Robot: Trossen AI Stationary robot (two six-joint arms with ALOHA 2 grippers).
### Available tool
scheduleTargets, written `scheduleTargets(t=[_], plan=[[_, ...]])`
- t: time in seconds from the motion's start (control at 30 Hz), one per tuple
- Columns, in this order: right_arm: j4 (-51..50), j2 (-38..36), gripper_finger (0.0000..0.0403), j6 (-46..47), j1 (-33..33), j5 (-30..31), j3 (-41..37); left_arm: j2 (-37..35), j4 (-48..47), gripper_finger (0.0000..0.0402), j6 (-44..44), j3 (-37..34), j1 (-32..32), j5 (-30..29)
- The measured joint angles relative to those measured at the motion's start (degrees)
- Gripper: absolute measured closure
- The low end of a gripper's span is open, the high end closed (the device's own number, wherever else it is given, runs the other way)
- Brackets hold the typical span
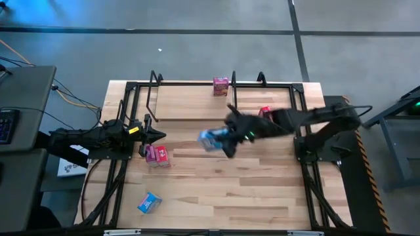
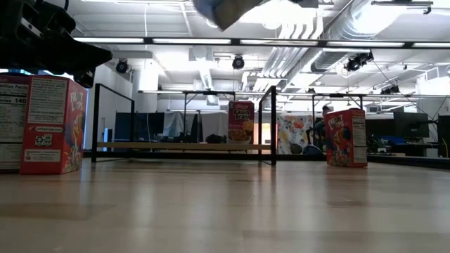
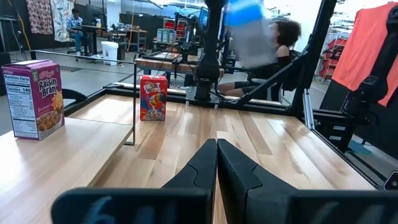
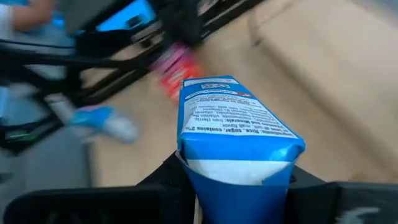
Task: Stack cereal on shelf
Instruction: Put the right blue cereal box on the shelf
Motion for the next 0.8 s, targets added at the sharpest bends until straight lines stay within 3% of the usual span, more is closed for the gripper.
scheduleTargets(t=[0.17,0.4,0.8], plan=[[-2.67,9.09,0.0319,-11.89,-7.54,0.81,11.74,0.00,-0.02,0.0396,0.01,0.00,0.00,0.02],[-9.45,21.65,0.0319,-16.34,-15.10,2.48,23.68,0.00,-0.02,0.0396,0.02,0.00,0.00,0.01],[-13.08,32.53,0.0318,-9.71,-23.52,3.00,26.11,0.00,-0.01,0.0396,0.00,0.00,0.02,0.02]])
